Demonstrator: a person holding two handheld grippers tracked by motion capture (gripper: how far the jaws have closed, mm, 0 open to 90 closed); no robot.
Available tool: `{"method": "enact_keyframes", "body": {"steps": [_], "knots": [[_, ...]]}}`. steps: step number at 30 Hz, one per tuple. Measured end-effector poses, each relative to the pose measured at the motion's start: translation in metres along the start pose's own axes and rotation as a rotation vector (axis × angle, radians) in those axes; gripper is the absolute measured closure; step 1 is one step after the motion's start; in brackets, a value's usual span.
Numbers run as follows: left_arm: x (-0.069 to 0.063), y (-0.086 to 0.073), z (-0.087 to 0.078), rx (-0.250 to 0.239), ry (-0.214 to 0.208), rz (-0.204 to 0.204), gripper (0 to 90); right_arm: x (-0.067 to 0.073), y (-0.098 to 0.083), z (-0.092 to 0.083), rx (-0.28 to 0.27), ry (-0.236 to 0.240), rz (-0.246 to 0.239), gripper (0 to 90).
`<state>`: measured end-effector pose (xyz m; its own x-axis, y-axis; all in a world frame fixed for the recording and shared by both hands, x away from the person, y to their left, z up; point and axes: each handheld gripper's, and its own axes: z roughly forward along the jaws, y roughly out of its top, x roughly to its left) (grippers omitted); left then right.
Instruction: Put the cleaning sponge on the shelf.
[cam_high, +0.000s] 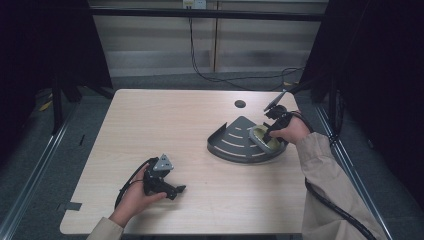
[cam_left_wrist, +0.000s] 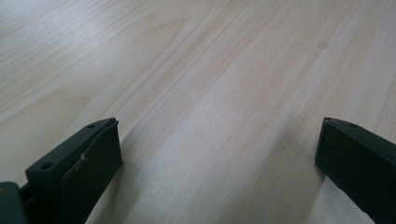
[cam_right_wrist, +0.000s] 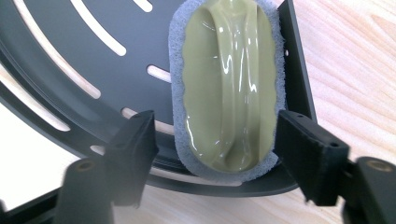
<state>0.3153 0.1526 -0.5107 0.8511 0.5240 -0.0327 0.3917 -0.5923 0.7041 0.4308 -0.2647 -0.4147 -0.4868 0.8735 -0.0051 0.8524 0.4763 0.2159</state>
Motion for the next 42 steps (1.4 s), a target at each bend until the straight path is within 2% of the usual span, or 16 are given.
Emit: {"method": "enact_keyframes", "body": {"steps": [10,31,42], "knots": [[0.0,0.0,0.0,0.0,0.0,0.0,0.0,0.003,-0.002,-0.006,-0.005,-0.001,0.006,19.0],[0.0,0.0,0.0,0.0,0.001,0.0,0.0,0.009,-0.02,-0.017,-0.006,0.036,-0.011,18.1],[0.0,0.0,0.0,-0.004,0.001,-0.001,0.0,0.018,-0.03,-0.026,-0.017,0.058,-0.031,18.0]]}}
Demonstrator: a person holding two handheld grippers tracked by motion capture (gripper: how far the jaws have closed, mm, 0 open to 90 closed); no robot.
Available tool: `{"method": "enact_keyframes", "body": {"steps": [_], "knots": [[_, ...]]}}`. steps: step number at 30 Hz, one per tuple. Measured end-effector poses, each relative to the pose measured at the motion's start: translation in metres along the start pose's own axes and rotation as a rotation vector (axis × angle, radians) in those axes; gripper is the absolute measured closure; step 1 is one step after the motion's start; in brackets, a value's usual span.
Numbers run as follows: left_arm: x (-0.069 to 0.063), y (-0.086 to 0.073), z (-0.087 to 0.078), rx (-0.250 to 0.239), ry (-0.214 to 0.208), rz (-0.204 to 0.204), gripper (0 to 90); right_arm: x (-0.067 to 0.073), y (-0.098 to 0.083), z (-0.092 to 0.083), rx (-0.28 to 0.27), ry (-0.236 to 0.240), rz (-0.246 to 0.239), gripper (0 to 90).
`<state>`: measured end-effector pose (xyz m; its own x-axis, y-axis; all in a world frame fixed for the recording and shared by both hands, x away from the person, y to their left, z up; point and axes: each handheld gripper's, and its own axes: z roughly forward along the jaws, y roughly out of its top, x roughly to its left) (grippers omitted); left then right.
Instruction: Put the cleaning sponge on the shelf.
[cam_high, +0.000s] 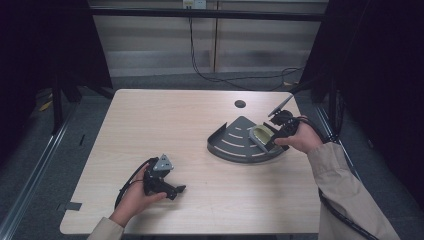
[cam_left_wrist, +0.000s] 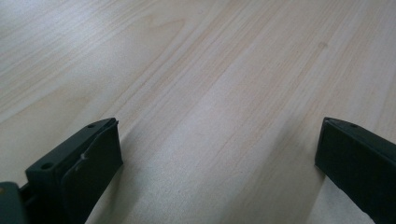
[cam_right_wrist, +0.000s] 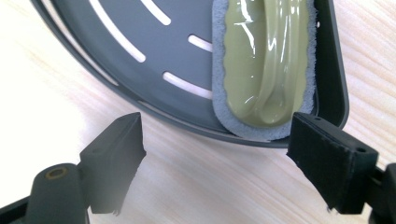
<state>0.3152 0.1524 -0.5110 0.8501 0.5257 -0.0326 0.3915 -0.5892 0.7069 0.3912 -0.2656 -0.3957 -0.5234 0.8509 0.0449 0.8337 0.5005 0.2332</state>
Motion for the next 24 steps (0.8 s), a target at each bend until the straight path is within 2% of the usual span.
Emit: {"method": "enact_keyframes", "body": {"steps": [13,24], "knots": [[0.0,0.0,0.0,0.0,0.0,0.001,0.0,0.008,-0.02,-0.009,-0.033,0.03,-0.016,17.7],[0.0,0.0,0.0,-0.001,0.0,-0.002,0.0,0.021,-0.034,-0.001,-0.023,0.048,-0.047,17.6]]}}
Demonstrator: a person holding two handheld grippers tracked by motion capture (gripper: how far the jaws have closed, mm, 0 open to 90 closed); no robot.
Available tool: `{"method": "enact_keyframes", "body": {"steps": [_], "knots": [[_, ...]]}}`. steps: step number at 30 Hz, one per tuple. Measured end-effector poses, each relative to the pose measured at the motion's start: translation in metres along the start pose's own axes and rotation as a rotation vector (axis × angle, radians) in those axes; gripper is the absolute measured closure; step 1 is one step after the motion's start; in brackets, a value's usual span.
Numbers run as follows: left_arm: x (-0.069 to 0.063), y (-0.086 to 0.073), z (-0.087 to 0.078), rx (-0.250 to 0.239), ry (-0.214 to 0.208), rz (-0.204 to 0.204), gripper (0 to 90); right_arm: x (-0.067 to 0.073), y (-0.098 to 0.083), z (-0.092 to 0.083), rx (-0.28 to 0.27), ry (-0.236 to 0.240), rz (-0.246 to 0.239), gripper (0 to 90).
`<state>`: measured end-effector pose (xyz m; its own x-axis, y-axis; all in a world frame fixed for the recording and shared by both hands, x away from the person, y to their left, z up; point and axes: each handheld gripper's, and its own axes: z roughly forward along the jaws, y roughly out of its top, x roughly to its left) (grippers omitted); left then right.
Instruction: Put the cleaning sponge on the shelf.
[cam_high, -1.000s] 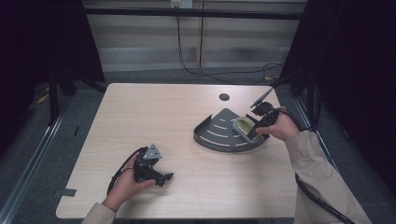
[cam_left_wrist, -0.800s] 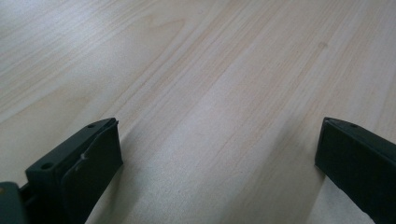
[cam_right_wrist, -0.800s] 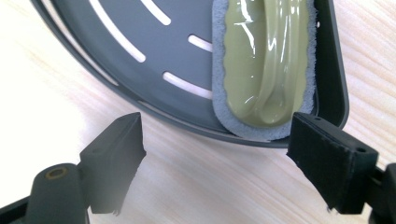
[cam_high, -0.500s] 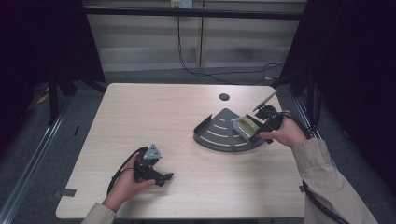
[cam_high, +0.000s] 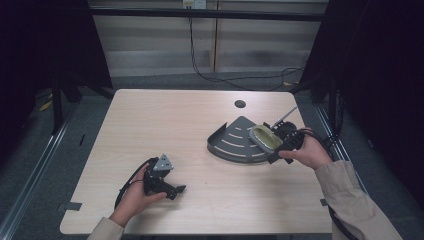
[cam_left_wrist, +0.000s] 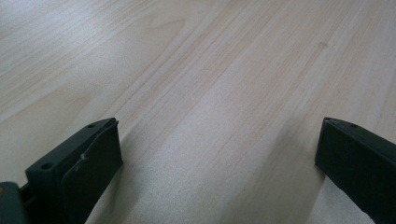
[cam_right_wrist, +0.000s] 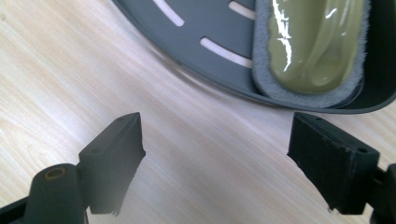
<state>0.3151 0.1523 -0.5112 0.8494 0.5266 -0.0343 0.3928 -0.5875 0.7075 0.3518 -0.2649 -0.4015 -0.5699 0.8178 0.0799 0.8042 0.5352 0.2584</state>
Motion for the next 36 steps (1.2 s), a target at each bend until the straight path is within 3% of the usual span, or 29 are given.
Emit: {"method": "enact_keyframes", "body": {"steps": [17,36], "knots": [[0.0,0.0,-0.001,0.008,-0.001,0.008,0.0,0.006,-0.025,0.008,-0.013,0.038,-0.022,16.1],[0.001,0.0,-0.001,0.008,-0.001,0.008,0.0,0.007,-0.065,0.028,-0.057,0.06,0.017,16.2]]}}
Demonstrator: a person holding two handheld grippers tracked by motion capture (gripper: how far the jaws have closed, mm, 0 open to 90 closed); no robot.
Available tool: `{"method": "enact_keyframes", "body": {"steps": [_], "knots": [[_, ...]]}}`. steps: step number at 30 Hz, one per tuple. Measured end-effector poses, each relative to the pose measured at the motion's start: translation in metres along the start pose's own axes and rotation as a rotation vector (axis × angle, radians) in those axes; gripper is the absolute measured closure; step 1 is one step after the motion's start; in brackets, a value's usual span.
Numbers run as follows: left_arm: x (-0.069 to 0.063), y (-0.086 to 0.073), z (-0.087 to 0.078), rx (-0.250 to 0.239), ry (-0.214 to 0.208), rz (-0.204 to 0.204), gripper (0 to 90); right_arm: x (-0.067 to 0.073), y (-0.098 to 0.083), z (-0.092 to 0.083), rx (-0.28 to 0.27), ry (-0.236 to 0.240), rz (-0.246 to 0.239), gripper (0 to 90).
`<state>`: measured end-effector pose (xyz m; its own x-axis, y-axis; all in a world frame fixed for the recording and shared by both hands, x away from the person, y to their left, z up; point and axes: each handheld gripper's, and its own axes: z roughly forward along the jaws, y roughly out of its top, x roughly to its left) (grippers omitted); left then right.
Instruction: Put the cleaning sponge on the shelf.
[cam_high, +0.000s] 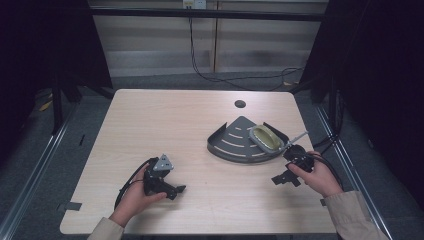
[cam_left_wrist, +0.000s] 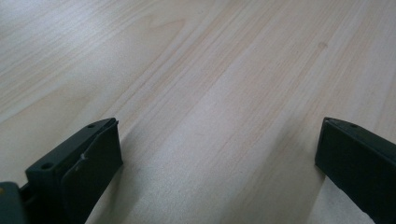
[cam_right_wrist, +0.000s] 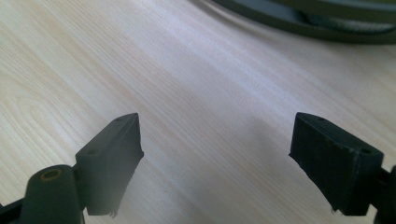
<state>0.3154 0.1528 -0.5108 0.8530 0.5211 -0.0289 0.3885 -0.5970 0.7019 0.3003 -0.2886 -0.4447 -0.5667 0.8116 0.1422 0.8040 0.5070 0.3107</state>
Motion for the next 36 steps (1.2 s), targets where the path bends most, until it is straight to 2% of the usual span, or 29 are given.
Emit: {"method": "enact_keyframes", "body": {"steps": [20,28,32,36], "knots": [[0.0,0.0,0.0,0.0,0.0,0.0,0.0,0.0,-0.039,0.021,-0.047,0.002,0.011,16.2],[0.0,0.0,0.0,0.0,0.0,0.0,0.0,0.002,-0.049,0.024,-0.114,-0.016,-0.014,14.8],[0.0,0.0,0.0,0.0,0.0,0.0,0.0,0.005,-0.054,0.026,-0.148,-0.044,-0.038,13.9],[0.0,0.0,0.0,0.0,0.0,0.0,0.0,0.007,-0.059,0.028,-0.197,-0.066,-0.039,13.8]]}}
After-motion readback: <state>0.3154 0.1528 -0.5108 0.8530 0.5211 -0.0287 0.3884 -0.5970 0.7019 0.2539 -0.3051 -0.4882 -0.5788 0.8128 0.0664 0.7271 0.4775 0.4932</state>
